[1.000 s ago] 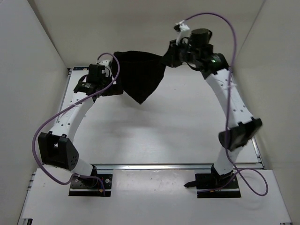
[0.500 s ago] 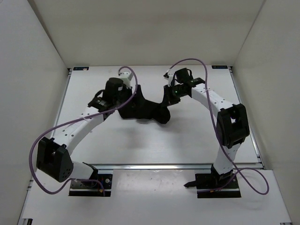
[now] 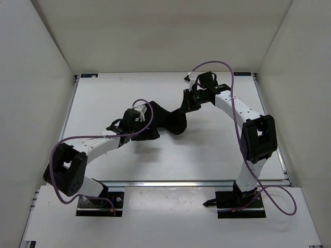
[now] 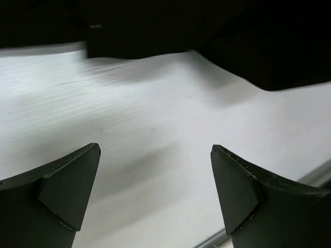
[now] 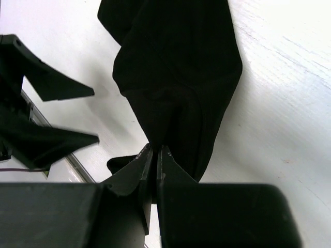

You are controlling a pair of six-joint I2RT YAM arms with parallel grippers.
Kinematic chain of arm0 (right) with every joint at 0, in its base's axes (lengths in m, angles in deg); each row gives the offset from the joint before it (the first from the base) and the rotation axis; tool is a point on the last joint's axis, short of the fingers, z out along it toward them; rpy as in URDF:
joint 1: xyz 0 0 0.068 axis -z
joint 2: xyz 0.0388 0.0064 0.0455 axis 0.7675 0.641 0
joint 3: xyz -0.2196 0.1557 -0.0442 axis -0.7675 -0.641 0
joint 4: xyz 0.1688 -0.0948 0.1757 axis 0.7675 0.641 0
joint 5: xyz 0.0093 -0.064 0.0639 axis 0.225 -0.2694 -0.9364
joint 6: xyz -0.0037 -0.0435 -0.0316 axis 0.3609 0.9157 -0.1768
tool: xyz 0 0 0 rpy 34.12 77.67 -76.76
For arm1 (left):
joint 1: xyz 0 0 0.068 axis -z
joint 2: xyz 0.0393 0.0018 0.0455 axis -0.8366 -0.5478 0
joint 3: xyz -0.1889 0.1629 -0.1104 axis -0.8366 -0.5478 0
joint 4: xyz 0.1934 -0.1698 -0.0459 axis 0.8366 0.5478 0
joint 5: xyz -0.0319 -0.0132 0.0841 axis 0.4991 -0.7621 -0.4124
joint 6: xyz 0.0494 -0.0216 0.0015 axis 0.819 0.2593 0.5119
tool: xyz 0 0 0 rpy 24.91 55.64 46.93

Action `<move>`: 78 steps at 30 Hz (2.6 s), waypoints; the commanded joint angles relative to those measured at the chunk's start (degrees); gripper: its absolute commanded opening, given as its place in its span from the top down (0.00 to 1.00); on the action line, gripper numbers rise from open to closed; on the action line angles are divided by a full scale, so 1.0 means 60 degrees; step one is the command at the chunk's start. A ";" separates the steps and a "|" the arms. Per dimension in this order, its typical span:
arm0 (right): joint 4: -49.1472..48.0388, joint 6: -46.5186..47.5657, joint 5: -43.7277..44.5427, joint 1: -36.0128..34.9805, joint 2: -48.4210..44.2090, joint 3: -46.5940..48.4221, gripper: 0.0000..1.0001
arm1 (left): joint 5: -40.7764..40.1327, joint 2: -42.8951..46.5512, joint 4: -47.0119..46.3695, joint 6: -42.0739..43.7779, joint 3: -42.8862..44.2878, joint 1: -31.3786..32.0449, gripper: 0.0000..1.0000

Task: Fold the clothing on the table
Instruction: Flatten the skirt out

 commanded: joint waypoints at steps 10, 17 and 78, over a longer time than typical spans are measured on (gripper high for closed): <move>-0.0337 0.0148 -0.0190 -0.0144 -0.0861 -0.0418 1.00 | -0.0677 -0.1013 -0.2395 -0.0618 0.0422 -0.0755 0.05; -0.0307 0.0221 -0.0219 -0.0100 -0.0905 -0.0331 1.00 | -0.1001 -0.1762 -0.2554 -0.0558 0.0745 -0.0739 0.19; -0.1215 0.1027 0.0953 0.2036 -0.2769 -0.0360 1.00 | -0.1340 0.1894 0.0554 0.1215 0.2649 -0.1750 1.00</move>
